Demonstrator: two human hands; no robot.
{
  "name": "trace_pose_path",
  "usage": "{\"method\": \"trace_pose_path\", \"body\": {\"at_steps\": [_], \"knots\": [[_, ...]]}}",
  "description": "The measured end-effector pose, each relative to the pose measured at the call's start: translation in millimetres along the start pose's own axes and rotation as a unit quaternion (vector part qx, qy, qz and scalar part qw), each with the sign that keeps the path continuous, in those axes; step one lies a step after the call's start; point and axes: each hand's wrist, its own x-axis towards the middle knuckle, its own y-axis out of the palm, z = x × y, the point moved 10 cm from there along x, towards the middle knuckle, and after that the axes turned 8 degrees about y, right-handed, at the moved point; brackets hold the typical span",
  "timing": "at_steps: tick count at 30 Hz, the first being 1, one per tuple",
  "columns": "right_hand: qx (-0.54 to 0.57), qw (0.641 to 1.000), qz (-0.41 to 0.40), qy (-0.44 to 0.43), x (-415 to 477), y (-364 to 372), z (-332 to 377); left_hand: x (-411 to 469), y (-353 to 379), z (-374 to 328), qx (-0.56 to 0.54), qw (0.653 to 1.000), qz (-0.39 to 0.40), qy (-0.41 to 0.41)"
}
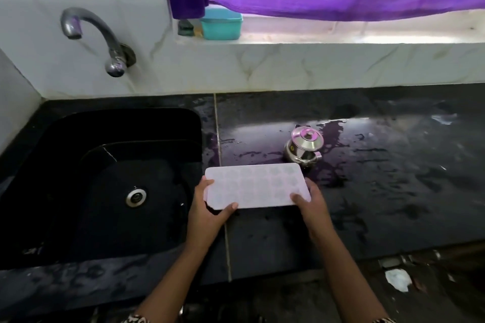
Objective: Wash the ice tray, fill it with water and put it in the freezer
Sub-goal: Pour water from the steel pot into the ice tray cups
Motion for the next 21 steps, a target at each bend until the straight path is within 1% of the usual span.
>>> {"method": "trace_pose_path", "body": {"at_steps": [2,5,8,10,12,14,17,21], "knots": [[-0.094,0.995,-0.008,-0.023,5,-10,-4,-2,4,2,0.028,1.000,0.002,0.005],[-0.216,0.973,-0.039,-0.068,11,-19,2,-3,6,7,0.089,0.996,0.016,-0.005],[-0.262,0.957,-0.057,-0.108,18,-25,13,-2,10,8,0.139,0.990,0.024,-0.003],[-0.239,0.960,-0.085,-0.119,25,-35,23,-3,11,8,0.153,0.988,0.023,-0.001],[-0.162,0.973,-0.114,-0.118,34,-46,34,-2,12,11,0.175,0.984,0.023,-0.012],[-0.089,0.983,-0.131,-0.090,45,-51,37,-2,13,14,0.199,0.979,0.032,-0.021],[0.005,0.992,-0.125,-0.024,61,-49,30,-1,18,15,0.242,0.968,0.055,-0.025],[0.009,0.993,-0.108,-0.037,73,-38,40,3,22,16,0.309,0.948,0.076,-0.031]]}}
